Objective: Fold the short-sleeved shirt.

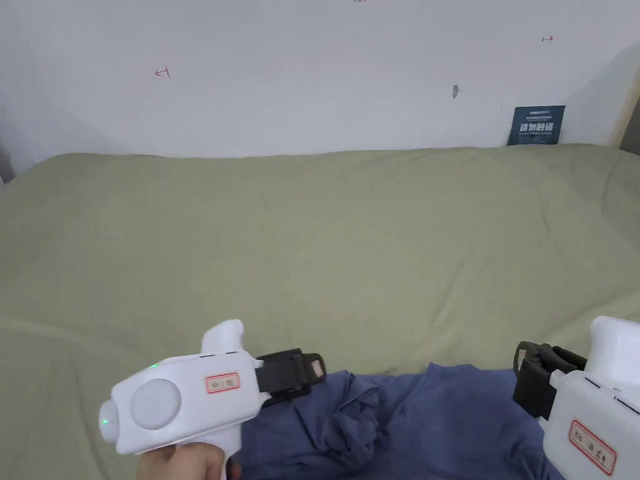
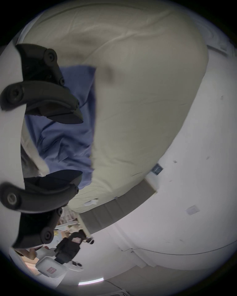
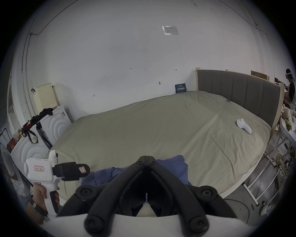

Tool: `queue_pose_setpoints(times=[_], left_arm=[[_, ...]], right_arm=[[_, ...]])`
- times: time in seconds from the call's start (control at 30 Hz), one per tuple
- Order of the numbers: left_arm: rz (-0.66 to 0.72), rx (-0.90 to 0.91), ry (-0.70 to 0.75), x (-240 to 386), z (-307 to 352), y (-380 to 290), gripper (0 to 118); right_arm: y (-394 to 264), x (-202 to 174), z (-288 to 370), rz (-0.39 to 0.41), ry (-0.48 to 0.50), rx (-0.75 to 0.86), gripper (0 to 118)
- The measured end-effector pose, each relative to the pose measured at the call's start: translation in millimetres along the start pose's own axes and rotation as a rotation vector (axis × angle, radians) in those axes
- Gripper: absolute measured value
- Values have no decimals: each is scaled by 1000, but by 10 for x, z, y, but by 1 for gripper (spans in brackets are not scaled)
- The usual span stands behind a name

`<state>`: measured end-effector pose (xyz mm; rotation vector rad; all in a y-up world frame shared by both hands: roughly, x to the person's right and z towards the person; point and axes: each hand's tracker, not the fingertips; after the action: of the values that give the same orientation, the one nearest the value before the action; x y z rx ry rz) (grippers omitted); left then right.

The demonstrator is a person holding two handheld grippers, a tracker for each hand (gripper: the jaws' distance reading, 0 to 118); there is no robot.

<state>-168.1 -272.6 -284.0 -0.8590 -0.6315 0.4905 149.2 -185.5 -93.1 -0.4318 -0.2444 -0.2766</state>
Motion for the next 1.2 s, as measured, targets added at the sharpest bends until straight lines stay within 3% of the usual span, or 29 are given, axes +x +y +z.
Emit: queue_pose_setpoints(times=[0.03, 0.07, 0.3, 0.53, 0.87, 1.0, 1.13, 1.2], left_arm=[[16, -14, 7, -52, -27, 32, 37], [31, -20, -7, -115, -83, 25, 2], [85, -98, 29, -150, -734, -375, 0], [176, -112, -62, -45, -1213, -687, 0], [243, -84, -182, 192, -1065, -831, 0], [245, -7, -279, 128, -632, -598, 0], [98, 34, -180, -130, 36, -212, 0], [58, -59, -110, -384, 208, -94, 0]], right_arm=[[-6, -5, 4, 1, 5, 2, 2], [-18, -5, 10, 1, 9, 4, 2], [-33, 23, 134, -3, 19, 17, 2], [25, 72, 268, -3, 11, 33, 2], [61, -15, 208, -4, 23, 34, 2], [70, -69, 234, 5, 33, 45, 2], [87, -147, 175, 25, 42, 48, 2], [98, -188, 144, 27, 52, 45, 2]])
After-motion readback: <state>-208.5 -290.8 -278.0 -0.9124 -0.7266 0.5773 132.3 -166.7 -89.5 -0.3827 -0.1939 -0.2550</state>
